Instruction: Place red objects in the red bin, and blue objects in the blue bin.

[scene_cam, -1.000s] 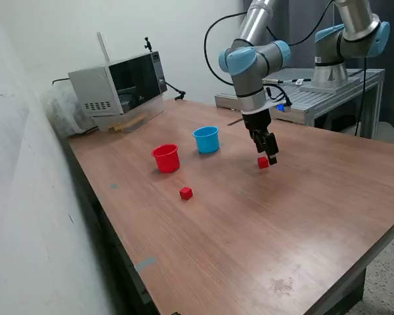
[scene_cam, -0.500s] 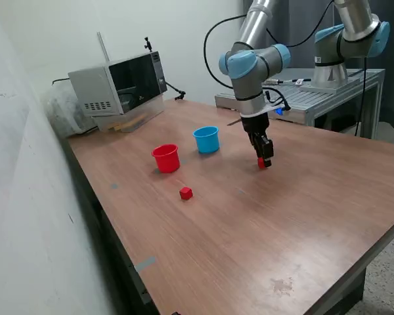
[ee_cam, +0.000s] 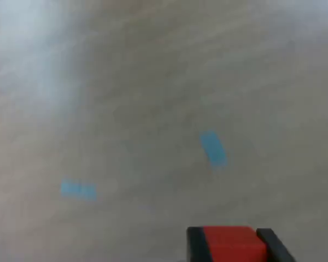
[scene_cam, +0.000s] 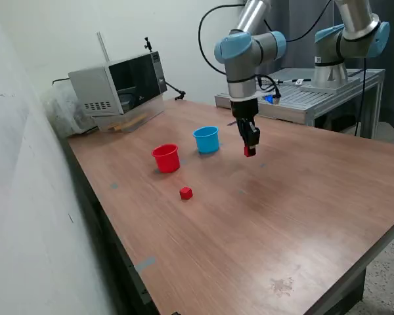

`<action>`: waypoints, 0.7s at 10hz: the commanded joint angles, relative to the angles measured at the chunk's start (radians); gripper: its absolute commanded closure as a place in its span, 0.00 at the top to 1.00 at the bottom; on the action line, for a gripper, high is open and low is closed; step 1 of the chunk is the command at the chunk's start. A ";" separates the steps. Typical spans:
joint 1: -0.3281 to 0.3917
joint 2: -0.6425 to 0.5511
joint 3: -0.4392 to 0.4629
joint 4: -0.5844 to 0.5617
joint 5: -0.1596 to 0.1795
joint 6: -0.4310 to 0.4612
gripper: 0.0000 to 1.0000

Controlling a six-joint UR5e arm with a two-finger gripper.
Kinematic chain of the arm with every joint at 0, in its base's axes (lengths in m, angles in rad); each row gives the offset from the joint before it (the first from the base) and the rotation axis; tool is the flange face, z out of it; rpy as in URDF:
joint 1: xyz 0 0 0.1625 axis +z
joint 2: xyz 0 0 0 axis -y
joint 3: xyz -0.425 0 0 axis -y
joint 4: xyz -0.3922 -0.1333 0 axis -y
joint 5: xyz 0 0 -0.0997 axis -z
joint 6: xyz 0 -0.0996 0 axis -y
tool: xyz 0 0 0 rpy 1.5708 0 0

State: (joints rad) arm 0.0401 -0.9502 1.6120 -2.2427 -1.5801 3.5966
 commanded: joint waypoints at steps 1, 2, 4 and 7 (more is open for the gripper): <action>-0.053 -0.067 -0.101 0.041 -0.009 -0.006 0.00; -0.068 -0.071 -0.156 0.072 -0.014 -0.007 0.00; -0.130 -0.058 -0.252 0.115 -0.012 -0.012 0.00; -0.212 0.051 -0.384 0.112 -0.015 -0.022 0.00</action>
State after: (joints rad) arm -0.1294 -0.9549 1.2903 -2.1317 -1.5936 3.5773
